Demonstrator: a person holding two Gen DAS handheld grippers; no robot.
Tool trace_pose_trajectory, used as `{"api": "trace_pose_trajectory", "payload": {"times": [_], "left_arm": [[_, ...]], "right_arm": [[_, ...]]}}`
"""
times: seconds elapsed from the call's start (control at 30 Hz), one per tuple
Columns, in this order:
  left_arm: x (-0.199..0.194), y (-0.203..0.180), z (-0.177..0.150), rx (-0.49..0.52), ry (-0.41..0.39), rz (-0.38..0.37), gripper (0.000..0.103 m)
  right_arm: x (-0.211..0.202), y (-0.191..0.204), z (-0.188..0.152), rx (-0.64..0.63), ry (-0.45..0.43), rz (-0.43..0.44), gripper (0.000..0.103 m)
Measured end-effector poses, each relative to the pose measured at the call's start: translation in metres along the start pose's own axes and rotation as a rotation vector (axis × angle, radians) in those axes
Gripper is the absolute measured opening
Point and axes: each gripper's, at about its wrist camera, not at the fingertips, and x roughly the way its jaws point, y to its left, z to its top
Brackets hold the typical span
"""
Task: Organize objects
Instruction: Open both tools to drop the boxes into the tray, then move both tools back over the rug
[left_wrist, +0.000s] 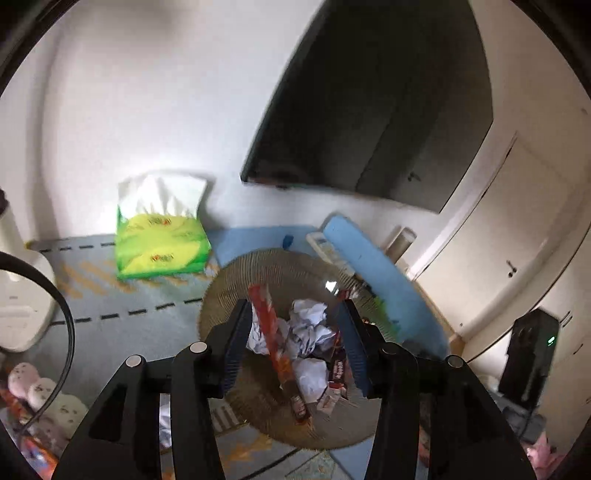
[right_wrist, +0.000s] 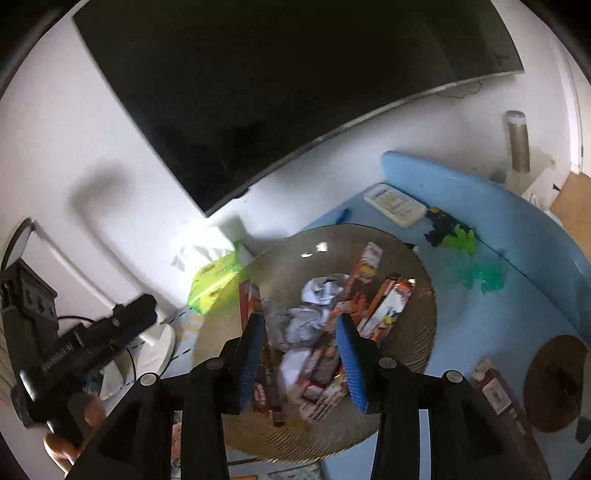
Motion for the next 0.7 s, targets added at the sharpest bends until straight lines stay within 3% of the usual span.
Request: {"api": "trace_pose_trajectory", "payload": {"times": [0.2,0.33,0.37,0.4,0.47,0.53,0.63,0.7], "left_arm": [[-0.078,-0.005,0.010,0.007,-0.112,-0.009,0.046],[-0.169,-0.016,0.009,0.107,-0.239,0.103,0.048],[-0.191,-0.017,0.008,0.135,-0.273,0.140,0.059],[-0.206,-0.016,0.007,0.150,-0.294,0.164,0.083],[-0.250,-0.007,-0.001,0.171,-0.380,0.245,0.102],[-0.280,0.005,-0.012,0.177,-0.424,0.324,0.102],[-0.302,0.043,-0.038,0.153,-0.391,0.457,0.102],[-0.303,0.070,-0.056,0.113,-0.362,0.484,0.102]], "right_arm": [[-0.019,0.050,-0.016,-0.073,-0.014,0.062,0.059],[-0.036,0.092,-0.030,-0.145,-0.039,0.117,0.061],[-0.037,0.103,-0.034,-0.166,-0.039,0.130,0.062],[-0.037,0.112,-0.038,-0.184,-0.036,0.139,0.063],[-0.033,0.135,-0.048,-0.224,-0.018,0.161,0.067],[-0.027,0.151,-0.059,-0.243,0.009,0.185,0.072],[-0.007,0.176,-0.086,-0.286,0.075,0.213,0.074],[0.010,0.189,-0.108,-0.325,0.135,0.225,0.074]]}}
